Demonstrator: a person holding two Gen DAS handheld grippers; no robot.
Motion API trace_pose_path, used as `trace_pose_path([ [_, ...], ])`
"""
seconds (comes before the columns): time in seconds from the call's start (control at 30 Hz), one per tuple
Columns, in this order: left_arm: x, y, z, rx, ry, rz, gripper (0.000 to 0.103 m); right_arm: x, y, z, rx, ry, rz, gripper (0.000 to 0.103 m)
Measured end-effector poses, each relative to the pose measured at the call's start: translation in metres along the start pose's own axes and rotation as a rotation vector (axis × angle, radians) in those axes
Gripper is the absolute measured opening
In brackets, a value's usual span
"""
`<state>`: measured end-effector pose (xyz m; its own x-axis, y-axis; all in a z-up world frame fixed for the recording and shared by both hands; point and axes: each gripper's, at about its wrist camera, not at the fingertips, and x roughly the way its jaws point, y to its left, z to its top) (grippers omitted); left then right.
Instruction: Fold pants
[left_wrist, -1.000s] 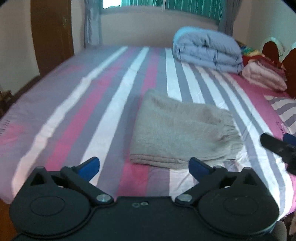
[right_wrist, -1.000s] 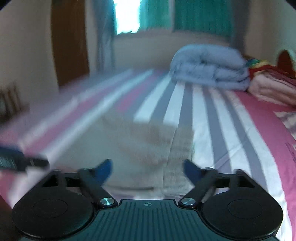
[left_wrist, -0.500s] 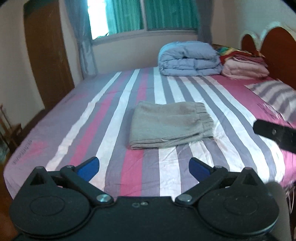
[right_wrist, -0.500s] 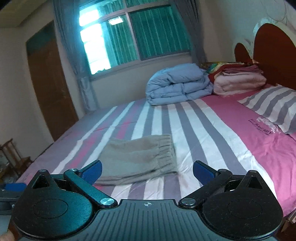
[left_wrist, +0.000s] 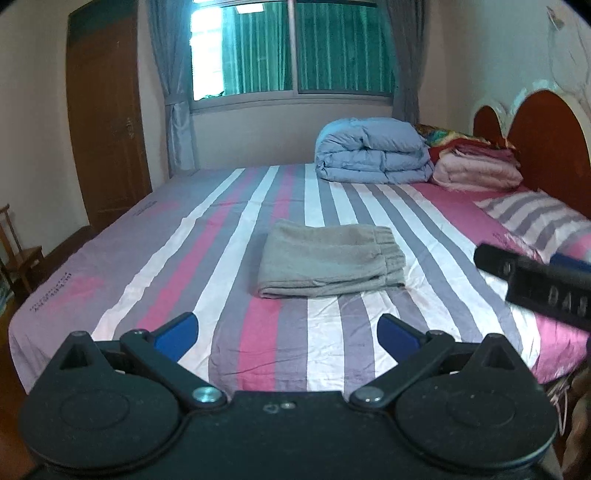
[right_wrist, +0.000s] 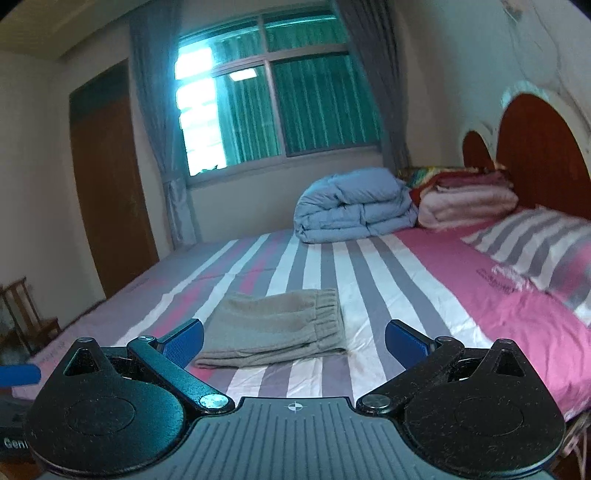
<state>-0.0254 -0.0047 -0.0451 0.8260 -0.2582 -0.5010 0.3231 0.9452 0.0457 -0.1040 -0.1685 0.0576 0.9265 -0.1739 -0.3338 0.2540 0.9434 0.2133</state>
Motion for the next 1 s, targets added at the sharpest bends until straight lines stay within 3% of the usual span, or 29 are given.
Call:
trace_pose_path([
  [0.2,0.0062,0.0029,-0.0014,-0.026,0.020,0.017,0.097,0.0096,0.0035,-0.0079,-0.066,-0.003,-0.017,0.103],
  [1.0,-0.0021,0.0006,-0.0042,-0.017,-0.003,0.022,0.097,0.0065,-0.0034,-0.0060,-0.046,-0.011,-0.007,0.103],
])
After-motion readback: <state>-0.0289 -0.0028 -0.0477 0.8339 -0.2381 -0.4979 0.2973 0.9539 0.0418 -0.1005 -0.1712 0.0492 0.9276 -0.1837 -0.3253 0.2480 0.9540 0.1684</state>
